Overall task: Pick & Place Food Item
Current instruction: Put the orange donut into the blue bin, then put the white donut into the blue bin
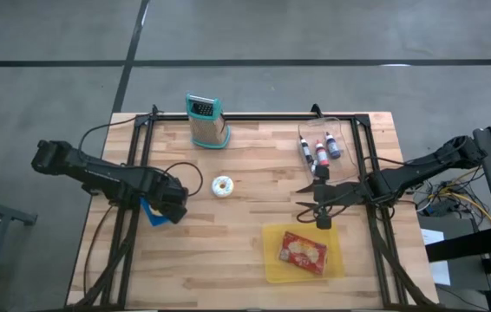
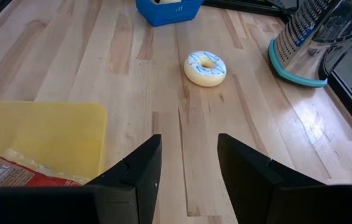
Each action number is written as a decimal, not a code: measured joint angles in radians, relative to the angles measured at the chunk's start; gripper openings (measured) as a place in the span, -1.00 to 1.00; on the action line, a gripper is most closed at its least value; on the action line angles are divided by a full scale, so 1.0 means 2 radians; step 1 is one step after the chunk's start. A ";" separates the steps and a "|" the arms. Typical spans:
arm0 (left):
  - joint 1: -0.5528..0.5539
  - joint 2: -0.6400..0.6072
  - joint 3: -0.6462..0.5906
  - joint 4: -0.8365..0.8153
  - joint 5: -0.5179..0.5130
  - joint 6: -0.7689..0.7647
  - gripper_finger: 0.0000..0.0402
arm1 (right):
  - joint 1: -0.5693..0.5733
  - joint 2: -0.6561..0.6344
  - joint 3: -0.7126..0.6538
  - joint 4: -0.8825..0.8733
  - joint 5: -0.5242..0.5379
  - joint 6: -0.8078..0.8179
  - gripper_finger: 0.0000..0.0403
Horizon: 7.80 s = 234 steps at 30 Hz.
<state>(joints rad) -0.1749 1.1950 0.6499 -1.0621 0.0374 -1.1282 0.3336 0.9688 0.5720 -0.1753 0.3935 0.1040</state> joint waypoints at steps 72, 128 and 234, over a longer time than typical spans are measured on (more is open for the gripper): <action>0.000 -0.012 0.072 -0.070 0.012 0.000 0.11 | 0.000 0.000 0.000 0.000 0.000 0.000 -0.25; 0.123 0.027 0.156 0.112 -0.051 0.267 0.11 | 0.000 0.000 0.000 0.000 0.000 0.000 -0.25; 0.136 0.339 0.253 0.189 -0.052 0.298 -0.24 | 0.000 0.000 0.000 0.000 0.000 0.000 -0.25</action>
<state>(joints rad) 0.0978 1.8736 1.1564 -0.6838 -0.0666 -0.5320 0.3336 0.9688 0.5716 -0.1753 0.3935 0.1040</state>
